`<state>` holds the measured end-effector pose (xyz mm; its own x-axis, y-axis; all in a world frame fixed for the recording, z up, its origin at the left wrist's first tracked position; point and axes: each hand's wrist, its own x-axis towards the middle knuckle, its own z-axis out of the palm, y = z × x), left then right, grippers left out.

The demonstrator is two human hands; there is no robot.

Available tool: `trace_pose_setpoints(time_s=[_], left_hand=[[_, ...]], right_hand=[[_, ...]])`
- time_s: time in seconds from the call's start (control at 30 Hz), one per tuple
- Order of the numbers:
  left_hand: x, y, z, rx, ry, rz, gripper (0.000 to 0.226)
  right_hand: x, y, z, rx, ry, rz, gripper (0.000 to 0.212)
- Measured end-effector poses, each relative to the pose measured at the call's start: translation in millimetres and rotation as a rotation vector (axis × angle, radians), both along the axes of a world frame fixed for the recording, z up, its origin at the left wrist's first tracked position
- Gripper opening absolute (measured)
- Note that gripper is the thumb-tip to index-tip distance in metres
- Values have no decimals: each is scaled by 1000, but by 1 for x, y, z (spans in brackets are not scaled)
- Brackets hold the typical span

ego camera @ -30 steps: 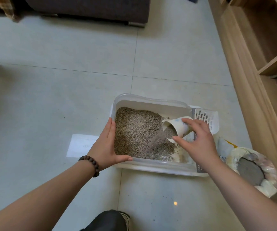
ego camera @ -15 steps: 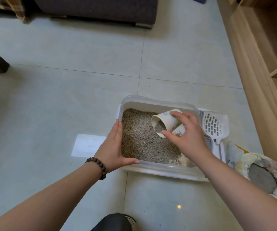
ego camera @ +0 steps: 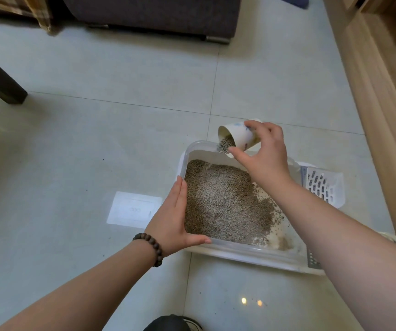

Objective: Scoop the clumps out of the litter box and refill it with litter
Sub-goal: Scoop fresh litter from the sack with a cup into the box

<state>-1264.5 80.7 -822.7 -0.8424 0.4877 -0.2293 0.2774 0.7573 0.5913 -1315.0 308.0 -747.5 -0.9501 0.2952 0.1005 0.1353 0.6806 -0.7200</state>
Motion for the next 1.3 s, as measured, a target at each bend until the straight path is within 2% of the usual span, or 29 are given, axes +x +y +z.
trace_pose_setpoints(time_s=[0.2, 0.67, 0.83, 1.3], left_hand=[[0, -1, 0, 7, 3, 2, 142], [1, 0, 3, -2, -9, 3, 142], [1, 1, 2, 8, 0, 2, 141], [1, 1, 2, -1, 1, 5, 143]], right_hand=[[24, -12, 1, 25, -26, 138, 61], [92, 27, -10, 130, -80, 180, 61], [91, 55, -9, 166, -108, 59, 60], [35, 54, 8, 289, -42, 158, 63]])
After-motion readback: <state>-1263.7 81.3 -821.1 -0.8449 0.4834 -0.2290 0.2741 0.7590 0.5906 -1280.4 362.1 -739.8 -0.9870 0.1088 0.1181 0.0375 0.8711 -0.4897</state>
